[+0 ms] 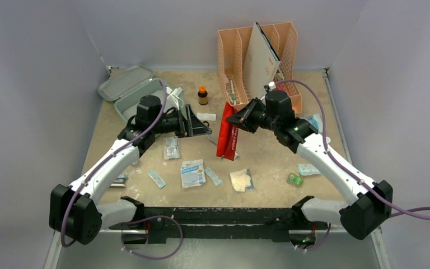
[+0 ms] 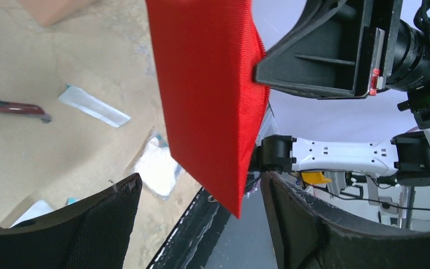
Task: Organize the medicine kit
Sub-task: Pick up the medicine pouch from the center of the board.
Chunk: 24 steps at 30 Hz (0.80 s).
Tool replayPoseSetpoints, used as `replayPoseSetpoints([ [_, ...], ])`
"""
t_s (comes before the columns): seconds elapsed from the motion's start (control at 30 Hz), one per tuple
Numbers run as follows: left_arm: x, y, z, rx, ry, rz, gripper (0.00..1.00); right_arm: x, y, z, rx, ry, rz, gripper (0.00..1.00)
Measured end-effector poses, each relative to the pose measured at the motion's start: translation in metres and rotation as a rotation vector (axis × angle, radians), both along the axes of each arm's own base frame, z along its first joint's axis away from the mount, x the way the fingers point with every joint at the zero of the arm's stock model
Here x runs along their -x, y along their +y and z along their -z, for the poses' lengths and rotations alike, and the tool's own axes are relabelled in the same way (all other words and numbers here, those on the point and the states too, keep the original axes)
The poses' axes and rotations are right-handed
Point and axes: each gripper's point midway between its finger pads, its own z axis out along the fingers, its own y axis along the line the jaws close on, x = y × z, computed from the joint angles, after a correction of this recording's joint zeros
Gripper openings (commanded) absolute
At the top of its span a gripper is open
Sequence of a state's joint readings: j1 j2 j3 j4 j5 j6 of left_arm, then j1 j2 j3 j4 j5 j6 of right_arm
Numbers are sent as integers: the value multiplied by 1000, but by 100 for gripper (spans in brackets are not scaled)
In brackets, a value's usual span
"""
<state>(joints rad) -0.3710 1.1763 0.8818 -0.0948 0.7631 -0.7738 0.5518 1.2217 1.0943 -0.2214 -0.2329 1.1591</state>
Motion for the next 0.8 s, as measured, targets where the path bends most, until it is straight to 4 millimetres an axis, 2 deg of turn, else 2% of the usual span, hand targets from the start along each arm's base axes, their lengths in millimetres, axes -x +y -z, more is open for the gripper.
replayPoseSetpoints([
  [0.23,-2,-21,-9,-11,-31,32,71,-3,7,-13,-59,-11,17,0],
  [0.4,-6,-34,-2,-20,-19,50,65,-3,11,-17,-81,-13,17,0],
  [0.53,-4,-43,8,-28,-3,76,62,-3,13,-16,-93,-14,18,0],
  [0.6,-3,-47,9,-28,-5,87,58,-4,14,-15,-95,-13,18,0],
  [0.7,-2,-51,10,-26,-10,98,57,-5,15,-14,-100,-16,19,0],
  [0.8,-4,-52,13,-27,-9,101,53,-8,16,-6,-100,-5,22,0],
])
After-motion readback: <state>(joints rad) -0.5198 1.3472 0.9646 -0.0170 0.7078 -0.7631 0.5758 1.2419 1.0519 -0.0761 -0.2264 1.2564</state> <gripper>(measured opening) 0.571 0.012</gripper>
